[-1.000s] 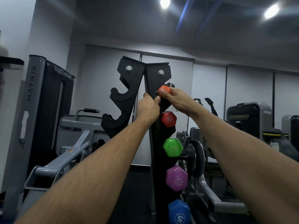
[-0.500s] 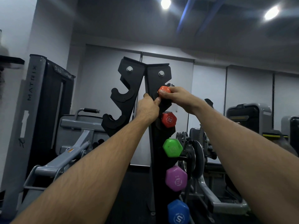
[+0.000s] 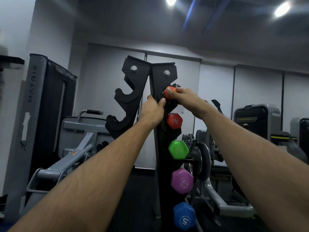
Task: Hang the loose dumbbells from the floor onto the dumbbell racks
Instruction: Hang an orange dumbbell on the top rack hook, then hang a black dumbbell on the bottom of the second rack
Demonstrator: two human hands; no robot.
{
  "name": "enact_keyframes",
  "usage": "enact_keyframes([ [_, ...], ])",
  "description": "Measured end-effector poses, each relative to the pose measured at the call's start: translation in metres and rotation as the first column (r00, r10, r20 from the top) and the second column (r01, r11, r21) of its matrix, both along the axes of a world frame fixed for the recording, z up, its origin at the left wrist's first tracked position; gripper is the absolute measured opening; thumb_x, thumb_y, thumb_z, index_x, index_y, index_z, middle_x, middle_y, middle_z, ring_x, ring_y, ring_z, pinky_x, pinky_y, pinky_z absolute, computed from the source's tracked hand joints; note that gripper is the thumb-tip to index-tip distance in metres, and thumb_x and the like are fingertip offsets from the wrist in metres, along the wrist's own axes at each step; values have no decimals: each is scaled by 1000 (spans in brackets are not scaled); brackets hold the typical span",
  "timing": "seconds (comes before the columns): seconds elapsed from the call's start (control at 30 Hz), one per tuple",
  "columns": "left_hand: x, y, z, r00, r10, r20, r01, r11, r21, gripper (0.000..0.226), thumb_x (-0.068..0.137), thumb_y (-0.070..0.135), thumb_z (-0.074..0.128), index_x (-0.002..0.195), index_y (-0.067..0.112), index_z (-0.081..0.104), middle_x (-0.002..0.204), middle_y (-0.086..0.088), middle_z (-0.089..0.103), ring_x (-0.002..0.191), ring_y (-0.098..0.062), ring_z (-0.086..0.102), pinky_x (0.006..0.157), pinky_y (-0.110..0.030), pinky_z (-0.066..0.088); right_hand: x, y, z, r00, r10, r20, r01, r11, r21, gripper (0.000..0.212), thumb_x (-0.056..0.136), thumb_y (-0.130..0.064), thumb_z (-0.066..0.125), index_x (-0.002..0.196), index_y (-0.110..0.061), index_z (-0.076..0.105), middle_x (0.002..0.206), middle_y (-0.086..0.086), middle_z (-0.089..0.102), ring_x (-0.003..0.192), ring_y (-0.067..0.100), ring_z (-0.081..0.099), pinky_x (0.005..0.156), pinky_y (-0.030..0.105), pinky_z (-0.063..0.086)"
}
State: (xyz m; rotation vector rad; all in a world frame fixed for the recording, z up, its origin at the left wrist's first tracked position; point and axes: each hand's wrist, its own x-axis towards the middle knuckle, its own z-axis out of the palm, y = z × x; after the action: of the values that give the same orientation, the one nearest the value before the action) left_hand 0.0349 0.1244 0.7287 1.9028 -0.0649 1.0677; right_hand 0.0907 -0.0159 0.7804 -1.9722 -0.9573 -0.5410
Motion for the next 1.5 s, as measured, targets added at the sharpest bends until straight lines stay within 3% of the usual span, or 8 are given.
enact_keyframes([
  [0.23,-20,2,-25,1000,-12,10,11,998,61,53,108,40,47,150,8,40,143,-10,57,117,-17,56,88,-25,39,-26,1,-42,907,-280,314,228,954,193,59,99,-50,56,144,-11,54,143,6,55,131,19,52,112,38,41],
  [0.47,-47,13,-92,996,-53,74,46,995,89,57,103,45,55,152,18,45,151,-1,53,130,-14,56,109,-33,47,-70,8,-140,860,-275,429,153,942,298,42,97,-40,57,132,-16,61,136,-2,56,126,8,50,105,12,36],
  [0.63,-80,17,-194,993,-59,98,55,997,49,35,101,28,62,133,15,62,125,4,68,105,-2,64,90,-15,52,-106,8,-259,964,-134,230,29,912,410,24,99,-24,61,120,-14,67,113,-4,67,103,6,64,88,21,52],
  [0.87,-111,32,-389,968,-102,-231,76,990,-119,21,96,30,65,115,22,71,104,5,76,98,-8,71,87,-31,59,-130,13,-473,952,9,-306,71,966,248,20,100,-25,62,119,-20,69,108,-13,71,100,2,66,82,13,49],
  [1.0,-122,51,-500,825,-122,-552,25,983,-180,28,80,53,60,99,35,71,93,6,77,89,-15,74,78,-36,58,-135,17,-591,811,-74,-580,110,994,27,18,97,-27,66,113,-23,72,100,-14,72,91,-3,66,81,14,48],
  [1.1,-136,68,-581,651,-120,-750,-23,984,-178,10,86,38,67,91,30,71,84,2,77,82,-19,75,74,-38,59,-148,23,-673,683,-127,-719,41,990,-136,16,95,-27,67,110,-23,72,97,-13,71,90,0,65,82,19,50],
  [1.3,-165,100,-674,391,-67,-918,-151,979,-136,16,80,39,71,87,24,72,85,-1,76,87,-24,74,86,-39,61,-172,42,-787,432,-194,-881,-138,951,-277,9,94,-26,67,89,-23,74,90,-2,74,90,19,68,85,34,53],
  [1.5,-204,132,-737,202,159,-966,-339,937,83,49,79,50,80,100,7,70,97,-13,72,92,-33,69,80,-38,55,-199,64,-839,477,-263,-839,-260,869,-420,14,88,-36,74,94,-23,77,91,-7,75,88,12,69,86,30,54],
])
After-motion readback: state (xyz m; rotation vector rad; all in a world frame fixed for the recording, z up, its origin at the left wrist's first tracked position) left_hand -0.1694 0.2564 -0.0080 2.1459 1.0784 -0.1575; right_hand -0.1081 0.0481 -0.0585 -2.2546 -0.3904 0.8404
